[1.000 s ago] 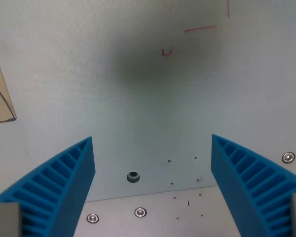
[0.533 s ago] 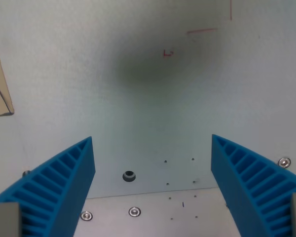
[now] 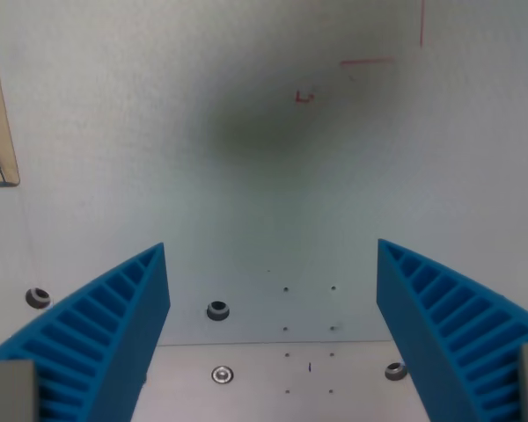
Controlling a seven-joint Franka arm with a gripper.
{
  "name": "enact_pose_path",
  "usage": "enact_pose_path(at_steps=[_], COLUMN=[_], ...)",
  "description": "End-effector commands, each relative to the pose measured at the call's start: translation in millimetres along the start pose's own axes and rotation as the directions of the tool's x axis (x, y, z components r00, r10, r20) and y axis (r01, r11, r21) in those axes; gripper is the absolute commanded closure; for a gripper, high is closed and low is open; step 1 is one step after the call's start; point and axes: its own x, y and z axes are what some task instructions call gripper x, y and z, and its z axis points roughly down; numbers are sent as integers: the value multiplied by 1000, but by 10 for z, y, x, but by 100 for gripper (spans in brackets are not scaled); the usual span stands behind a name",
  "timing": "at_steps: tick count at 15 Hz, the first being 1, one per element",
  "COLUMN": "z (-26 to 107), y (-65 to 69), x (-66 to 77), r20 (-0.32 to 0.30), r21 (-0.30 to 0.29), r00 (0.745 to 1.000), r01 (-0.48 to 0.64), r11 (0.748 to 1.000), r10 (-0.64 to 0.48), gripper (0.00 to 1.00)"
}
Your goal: Rotate around base positive z
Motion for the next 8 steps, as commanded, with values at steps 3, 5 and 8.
enact_pose_path(at_steps=[3,5,8], z=[-15,-15,-15], y=[6,6,6], x=[1,1,1], r20=[-5,-5,-4], r21=[-4,-5,-6], r00=[984,979,970], r01=[176,203,242], r11=[984,979,970], r10=[-176,-203,-242], gripper=[0,0,0])
